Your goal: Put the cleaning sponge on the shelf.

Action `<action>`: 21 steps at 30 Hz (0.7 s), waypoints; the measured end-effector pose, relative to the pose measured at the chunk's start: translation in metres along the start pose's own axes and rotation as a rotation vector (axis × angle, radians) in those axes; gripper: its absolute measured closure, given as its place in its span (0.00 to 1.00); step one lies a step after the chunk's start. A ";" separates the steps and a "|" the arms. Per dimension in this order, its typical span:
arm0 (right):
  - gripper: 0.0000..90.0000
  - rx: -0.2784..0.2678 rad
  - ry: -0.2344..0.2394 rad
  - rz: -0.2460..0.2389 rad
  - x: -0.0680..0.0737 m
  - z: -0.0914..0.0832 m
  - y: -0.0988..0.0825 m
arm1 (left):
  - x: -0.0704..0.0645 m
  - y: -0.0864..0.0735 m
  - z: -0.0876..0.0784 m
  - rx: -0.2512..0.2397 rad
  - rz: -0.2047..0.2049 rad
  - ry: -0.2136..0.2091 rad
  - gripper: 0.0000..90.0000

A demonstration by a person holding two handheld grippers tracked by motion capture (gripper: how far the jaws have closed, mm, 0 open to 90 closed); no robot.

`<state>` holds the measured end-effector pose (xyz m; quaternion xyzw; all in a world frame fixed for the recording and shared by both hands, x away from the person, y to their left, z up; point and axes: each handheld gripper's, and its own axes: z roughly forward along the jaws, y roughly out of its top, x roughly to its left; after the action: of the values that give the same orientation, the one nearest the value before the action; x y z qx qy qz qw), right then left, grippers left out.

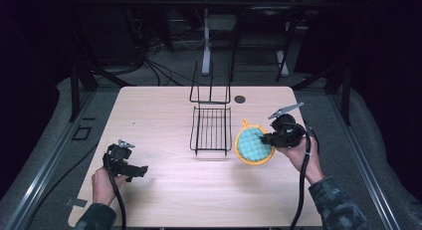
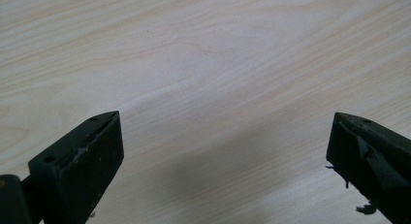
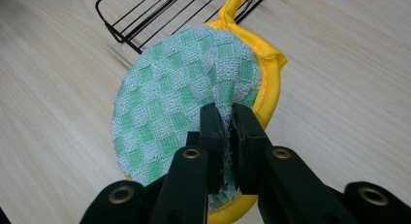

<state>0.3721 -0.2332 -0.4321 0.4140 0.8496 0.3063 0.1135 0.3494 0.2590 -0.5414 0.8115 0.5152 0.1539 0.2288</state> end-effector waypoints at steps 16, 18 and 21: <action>0.94 0.005 0.012 -0.003 0.003 0.013 0.020 | 0.001 -0.003 0.000 -0.006 0.004 -0.004 0.00; 0.94 0.006 0.009 -0.010 0.004 0.016 0.022 | 0.001 -0.004 0.000 -0.002 0.001 -0.005 0.00; 0.94 0.002 0.011 -0.013 0.004 0.019 0.025 | 0.000 -0.004 0.001 -0.003 0.000 -0.001 0.00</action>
<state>0.3939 -0.2106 -0.4313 0.4069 0.8533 0.3069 0.1103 0.3471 0.2605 -0.5446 0.8113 0.5148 0.1543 0.2300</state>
